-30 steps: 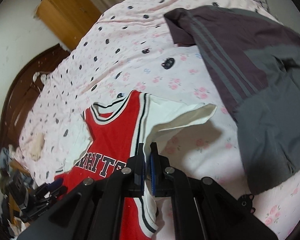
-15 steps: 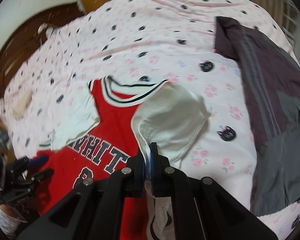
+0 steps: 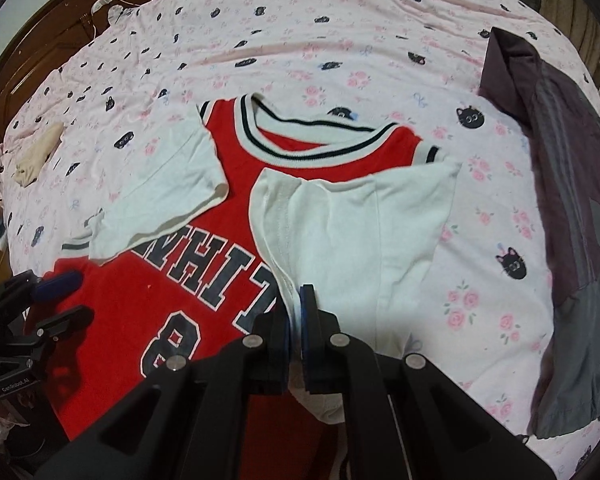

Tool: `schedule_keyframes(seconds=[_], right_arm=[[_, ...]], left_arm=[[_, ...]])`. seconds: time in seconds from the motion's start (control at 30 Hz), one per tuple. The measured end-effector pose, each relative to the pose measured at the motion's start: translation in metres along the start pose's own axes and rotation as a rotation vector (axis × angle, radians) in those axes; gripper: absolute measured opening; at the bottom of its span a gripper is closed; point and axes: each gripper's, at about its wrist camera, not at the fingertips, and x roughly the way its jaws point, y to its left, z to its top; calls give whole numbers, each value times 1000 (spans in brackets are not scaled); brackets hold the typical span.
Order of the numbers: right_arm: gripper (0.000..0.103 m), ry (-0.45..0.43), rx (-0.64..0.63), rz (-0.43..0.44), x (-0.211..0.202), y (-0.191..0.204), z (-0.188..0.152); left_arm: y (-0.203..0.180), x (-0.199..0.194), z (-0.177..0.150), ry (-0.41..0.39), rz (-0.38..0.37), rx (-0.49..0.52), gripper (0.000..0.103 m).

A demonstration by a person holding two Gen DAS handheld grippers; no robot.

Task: Fold clothes
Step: 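Fold the white sleeve across the jersey front with the right gripper, then open the right gripper to release the folded sleeve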

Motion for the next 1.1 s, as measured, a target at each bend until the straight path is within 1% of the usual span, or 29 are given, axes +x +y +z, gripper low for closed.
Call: schedule_keyframes(seconds=[0.03,0.17,0.23,0.3,0.33,0.37,0.43,0.5,0.57,0.6,0.7,0.77,0.93,1.1], right_arm=[[6,3,-2,2,1,0,-1],[15,28,-2,9,9,-1,-3],[17,26,14,27,8,-4,-4],[31,-5,43,61,-1,-10,-3],[45,-33,65,81,-8,-15,-2],[51,-61,86,101,-15,-21,-1],[51,-117,135,152,-29,-33,2],[51,-168,202,228,-42,-52,7],[51,-202,252,247,-49,-69,15],[51,-209,266,236,-50,-75,19],[52,-199,276,165,-46,-87,35],[52,-179,285,172,-37,-94,44],[52,-97,289,227,-4,-97,61],[50,-9,318,193,37,-106,65]], left_arm=[[0,0,0,0,0,0,40],[-1,1,0,0,0,0,42],[-2,1,0,-1,0,0,42],[-1,1,0,-1,-2,0,42],[-1,1,0,-1,-3,0,42],[-1,1,0,-1,-3,0,43],[-1,2,0,-1,-3,1,43],[-1,3,0,0,-2,1,43],[-2,3,0,1,-1,2,43],[-2,3,0,1,-1,3,43],[-3,3,0,2,1,5,43],[-2,2,0,4,0,5,43],[-3,3,0,7,2,7,43],[-3,4,0,8,5,10,43]])
